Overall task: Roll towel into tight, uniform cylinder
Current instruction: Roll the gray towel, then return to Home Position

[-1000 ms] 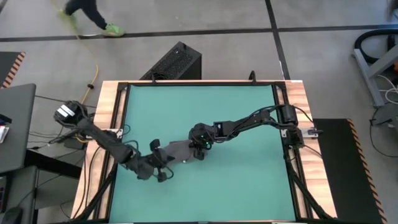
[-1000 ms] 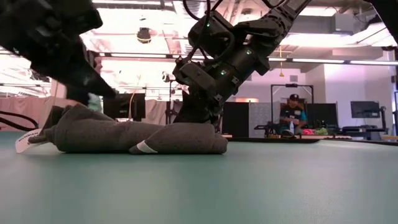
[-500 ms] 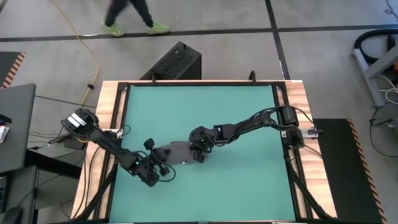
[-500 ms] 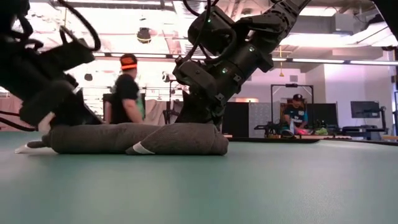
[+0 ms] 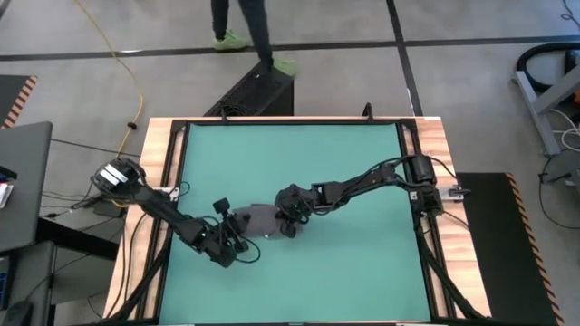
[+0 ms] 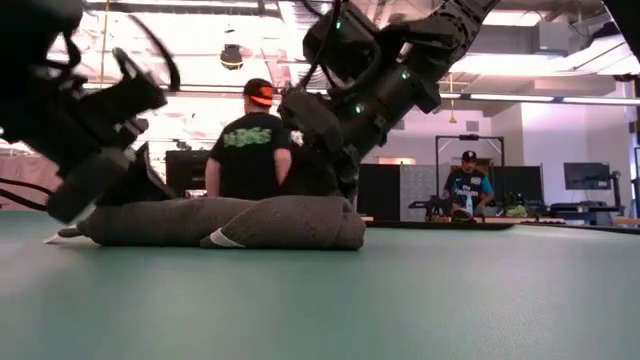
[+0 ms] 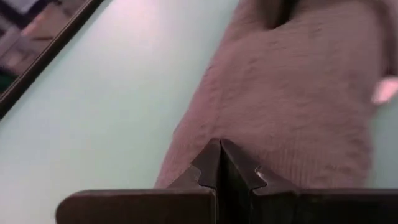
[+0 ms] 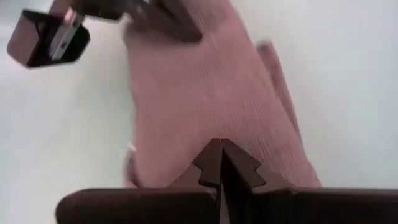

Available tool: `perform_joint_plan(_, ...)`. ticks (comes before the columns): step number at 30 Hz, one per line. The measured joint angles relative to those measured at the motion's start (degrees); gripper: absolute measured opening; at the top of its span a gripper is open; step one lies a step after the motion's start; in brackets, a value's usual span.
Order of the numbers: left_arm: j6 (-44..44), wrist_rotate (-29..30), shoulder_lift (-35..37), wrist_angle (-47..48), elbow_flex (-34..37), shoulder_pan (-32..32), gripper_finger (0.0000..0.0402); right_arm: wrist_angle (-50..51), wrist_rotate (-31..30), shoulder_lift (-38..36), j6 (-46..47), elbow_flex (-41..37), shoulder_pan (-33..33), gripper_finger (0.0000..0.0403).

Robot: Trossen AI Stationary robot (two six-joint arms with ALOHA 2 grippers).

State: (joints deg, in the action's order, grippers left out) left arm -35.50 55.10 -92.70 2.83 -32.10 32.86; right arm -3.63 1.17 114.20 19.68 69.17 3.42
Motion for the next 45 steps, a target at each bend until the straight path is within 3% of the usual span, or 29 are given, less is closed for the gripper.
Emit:
perform_joint_plan(11, 16.87, -2.33, 16.30, -2.60, -0.83, 0.90, 0.0000, -0.53, 0.39, -7.82, -4.67, 0.02, 0.36, 0.0044)
perform_joint_plan(15, 31.11, -2.22, 26.69, -8.72, -0.84, 0.92, 0.0000, 4.41, 0.40, -15.22, -9.45, 0.04, 0.88, 0.0043)
perform_joint_plan(19, 46.79, -7.54, 37.52, -13.01, -0.87, 0.73, 0.0000, 10.48, 0.37, -24.57, -15.10, 0.04, 2.62, 0.0043)
perform_joint_plan(23, 54.31, -9.85, 47.75, -12.97, -0.67, -1.45, 0.0000, 20.70, 0.40, -34.62, -21.95, 0.08, 6.06, 0.0042)
perform_joint_plan(26, 55.82, -10.03, 55.46, -12.85, 0.69, -4.77, 0.0000, 28.55, 0.32, -41.76, -25.46, 0.08, 8.52, 0.0042)
perform_joint_plan(31, 53.18, -19.16, 67.76, -10.39, 5.23, -12.50, 0.0000, 34.82, -4.31, -52.65, -25.92, -1.58, 12.15, 0.0042)
perform_joint_plan(38, 47.43, -34.58, 78.07, -6.25, 11.14, -20.72, 0.0000, 18.77, -13.26, -71.67, -25.55, -21.96, 16.76, 0.0043)
perform_joint_plan(42, 43.10, -47.43, 78.85, -3.40, 11.43, -23.88, 0.0000, 7.53, -20.45, -81.80, -24.40, -33.68, 17.66, 0.0043)
perform_joint_plan(45, 39.56, -54.50, 78.76, -1.87, 11.43, -26.17, 0.0000, 0.75, -21.24, -87.03, -24.18, -41.14, 17.58, 0.0043)
